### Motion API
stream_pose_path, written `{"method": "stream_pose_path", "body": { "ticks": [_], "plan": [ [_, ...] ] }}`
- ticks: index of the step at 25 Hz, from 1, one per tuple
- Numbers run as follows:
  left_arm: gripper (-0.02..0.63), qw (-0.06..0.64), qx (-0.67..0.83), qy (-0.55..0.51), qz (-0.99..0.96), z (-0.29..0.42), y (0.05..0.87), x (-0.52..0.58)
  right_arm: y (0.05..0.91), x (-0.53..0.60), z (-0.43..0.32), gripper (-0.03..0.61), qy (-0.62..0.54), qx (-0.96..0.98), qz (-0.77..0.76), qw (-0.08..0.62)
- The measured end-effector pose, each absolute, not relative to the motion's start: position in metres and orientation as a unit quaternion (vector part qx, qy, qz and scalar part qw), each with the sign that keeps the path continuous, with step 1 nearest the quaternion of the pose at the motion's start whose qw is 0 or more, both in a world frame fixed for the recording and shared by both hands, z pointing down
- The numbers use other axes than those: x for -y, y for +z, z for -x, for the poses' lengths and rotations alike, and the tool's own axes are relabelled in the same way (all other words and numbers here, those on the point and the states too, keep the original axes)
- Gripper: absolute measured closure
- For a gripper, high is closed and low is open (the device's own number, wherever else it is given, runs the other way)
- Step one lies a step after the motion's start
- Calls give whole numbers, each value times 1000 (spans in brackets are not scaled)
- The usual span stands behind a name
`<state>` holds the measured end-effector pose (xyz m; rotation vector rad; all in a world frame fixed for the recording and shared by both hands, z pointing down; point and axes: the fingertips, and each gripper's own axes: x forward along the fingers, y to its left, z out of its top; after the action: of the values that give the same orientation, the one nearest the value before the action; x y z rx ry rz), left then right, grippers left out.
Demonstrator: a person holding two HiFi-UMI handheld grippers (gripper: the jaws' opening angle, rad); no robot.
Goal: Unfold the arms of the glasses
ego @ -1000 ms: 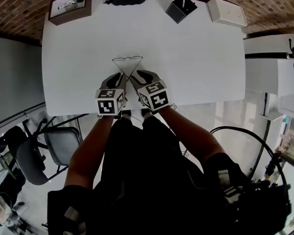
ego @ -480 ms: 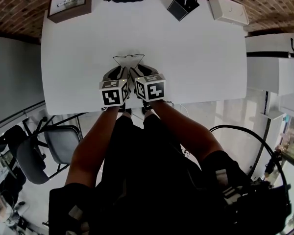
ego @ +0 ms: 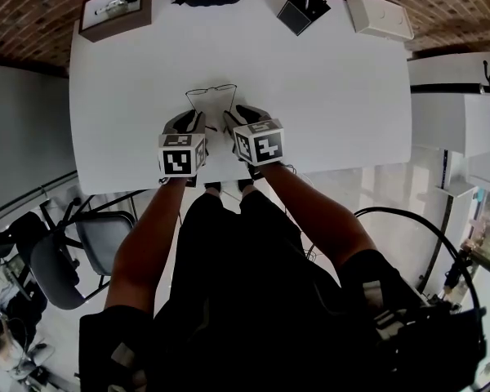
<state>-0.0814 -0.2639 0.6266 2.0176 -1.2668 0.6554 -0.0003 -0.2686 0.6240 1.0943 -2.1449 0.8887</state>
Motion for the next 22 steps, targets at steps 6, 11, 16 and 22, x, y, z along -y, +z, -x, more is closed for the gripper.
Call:
{"method": "stream_pose_path", "body": {
  "ticks": [6,11,16,22],
  "plan": [
    [537,302,475,270,-781,89,625,267,624,273,-8,459,328,801,-412,285],
    [537,294,475,273,-783,99,625,269,623,278,-17,459,327,799,-421,280],
    [537,284,469,279,-789,101,625,269,624,279,-21,459,323,798,-423,281],
    [537,279,466,275,-793,101,625,273,625,282,-25,456,311,801,-425,283]
  ]
}}
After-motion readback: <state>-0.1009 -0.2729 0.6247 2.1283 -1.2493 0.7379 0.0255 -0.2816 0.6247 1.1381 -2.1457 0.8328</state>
